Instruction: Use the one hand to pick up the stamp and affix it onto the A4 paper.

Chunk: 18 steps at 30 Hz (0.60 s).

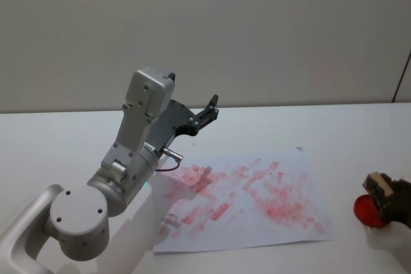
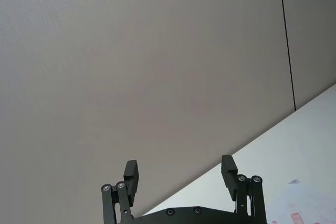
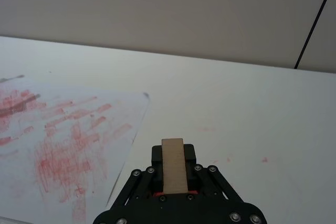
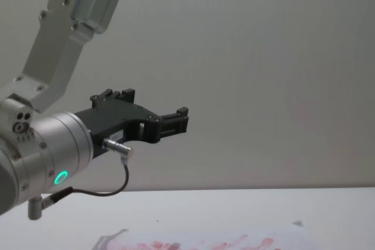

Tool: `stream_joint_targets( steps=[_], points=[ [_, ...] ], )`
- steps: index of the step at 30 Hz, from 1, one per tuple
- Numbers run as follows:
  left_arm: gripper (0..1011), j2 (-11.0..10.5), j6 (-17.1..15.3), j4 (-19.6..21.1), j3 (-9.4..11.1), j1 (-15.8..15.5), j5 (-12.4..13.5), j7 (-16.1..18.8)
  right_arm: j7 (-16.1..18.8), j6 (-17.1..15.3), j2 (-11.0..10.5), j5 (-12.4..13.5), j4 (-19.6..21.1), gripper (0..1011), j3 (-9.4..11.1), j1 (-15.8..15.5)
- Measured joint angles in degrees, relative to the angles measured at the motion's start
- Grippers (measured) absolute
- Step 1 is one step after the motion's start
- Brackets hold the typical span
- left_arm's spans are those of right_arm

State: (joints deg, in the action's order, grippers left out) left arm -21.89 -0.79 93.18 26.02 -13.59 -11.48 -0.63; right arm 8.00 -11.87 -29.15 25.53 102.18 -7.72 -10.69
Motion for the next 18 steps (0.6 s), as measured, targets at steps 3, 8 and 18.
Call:
stream_joint_targets(
  steps=[3,8,18],
  points=[
    [1001,0.0,0.0,0.0,0.0,0.0,0.0,0.0,0.08,-0.61,-0.04,-0.27,-0.58,218,-0.08,-0.16],
    [1001,0.0,0.0,0.0,0.0,0.0,0.0,0.0,0.47,-1.4,0.1,-0.96,-1.62,218,-0.32,0.04],
    [1001,0.0,0.0,0.0,0.0,0.0,0.0,0.0,1.25,-2.02,0.82,-2.57,-3.62,218,-0.85,1.31]
  ],
)
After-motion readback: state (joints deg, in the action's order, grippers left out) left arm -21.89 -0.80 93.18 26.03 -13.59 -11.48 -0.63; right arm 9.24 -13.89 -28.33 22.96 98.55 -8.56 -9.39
